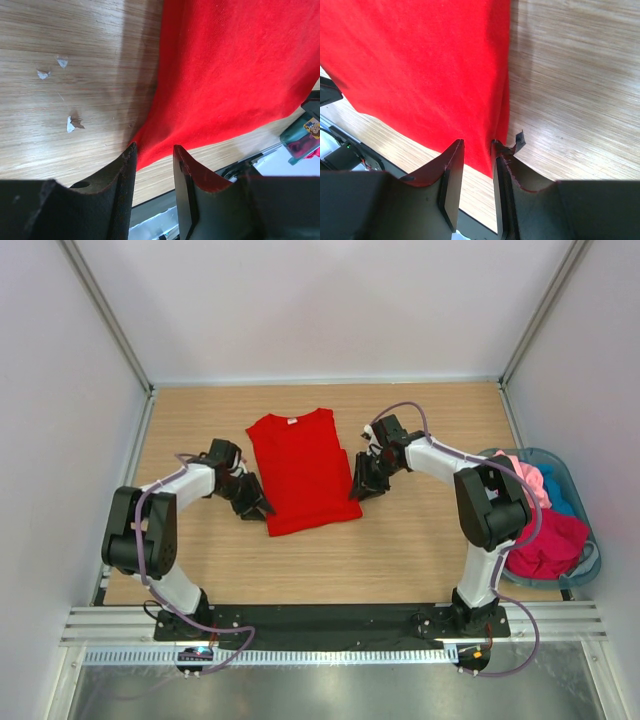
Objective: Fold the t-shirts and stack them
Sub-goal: Fold the tshirt
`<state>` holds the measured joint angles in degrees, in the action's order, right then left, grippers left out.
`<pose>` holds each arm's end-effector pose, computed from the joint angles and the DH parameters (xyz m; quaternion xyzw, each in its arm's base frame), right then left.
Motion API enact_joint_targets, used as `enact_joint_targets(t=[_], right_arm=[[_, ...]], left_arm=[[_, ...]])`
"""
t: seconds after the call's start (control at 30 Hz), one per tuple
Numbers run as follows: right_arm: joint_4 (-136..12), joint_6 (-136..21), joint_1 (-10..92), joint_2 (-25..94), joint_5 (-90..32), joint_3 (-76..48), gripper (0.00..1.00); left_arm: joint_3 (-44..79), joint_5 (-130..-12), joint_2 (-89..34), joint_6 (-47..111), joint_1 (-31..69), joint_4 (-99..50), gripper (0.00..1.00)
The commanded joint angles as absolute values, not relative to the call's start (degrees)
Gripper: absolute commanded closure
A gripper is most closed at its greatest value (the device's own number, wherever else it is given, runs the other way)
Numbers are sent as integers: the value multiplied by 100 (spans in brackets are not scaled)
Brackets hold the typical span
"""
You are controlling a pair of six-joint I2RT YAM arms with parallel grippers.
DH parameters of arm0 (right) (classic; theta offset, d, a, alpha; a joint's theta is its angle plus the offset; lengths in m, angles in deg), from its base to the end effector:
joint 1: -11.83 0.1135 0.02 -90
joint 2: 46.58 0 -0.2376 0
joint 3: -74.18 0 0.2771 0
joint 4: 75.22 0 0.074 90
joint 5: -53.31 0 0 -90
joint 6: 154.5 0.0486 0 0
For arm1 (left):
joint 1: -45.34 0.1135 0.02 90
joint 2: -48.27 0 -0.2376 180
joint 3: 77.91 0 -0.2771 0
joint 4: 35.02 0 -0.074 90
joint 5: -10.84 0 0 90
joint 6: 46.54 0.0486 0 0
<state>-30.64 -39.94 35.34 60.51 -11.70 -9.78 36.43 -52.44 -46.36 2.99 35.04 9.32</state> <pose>0.3489 0.1742 0.1225 -0.0330 0.9582 0.2707 0.0859 0.3063 -0.0779 0.1036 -0.2181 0.9382 -0.2671 0.0296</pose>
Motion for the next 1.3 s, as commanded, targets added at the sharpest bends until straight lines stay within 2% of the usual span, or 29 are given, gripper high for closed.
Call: enact_joint_targets(t=[0.0, 0.63, 0.7, 0.73, 0.77, 0.83, 0.9, 1.07, 1.27], right_arm=[[-3011, -4086, 3539, 6047, -1234, -1145, 65], [-3081, -4059, 3539, 5933, -1111, -802, 64], [-3116, -4051, 3539, 5933, -1120, -785, 71], [-3125, -4033, 3548, 5942, -1129, -802, 75], [-3107, -4024, 3539, 5959, -1172, -811, 84], [-3081, -4033, 3539, 5951, -1199, -881, 91], [-3028, -4007, 3539, 5898, -1191, -969, 99], [-3037, -3963, 3530, 5722, -1164, -943, 99], [-3212, -4006, 3539, 5441, -1155, -662, 99]], left_arm=[[3693, -5016, -4621, 189, 3453, 641, 64], [3931, -5323, -4585, 276, 3322, 711, 65], [3948, -5262, -4586, 268, 3330, 650, 69], [3948, -5244, -4586, 268, 3313, 632, 80], [3939, -5235, -4542, 259, 3313, 623, 86], [3922, -5192, -4472, 233, 3313, 623, 100], [3887, -5121, -4288, 180, 3304, 702, 100], [4044, -5297, -3691, -154, 3260, 983, 100], [4256, -5341, -3575, -277, 3251, 1088, 100]])
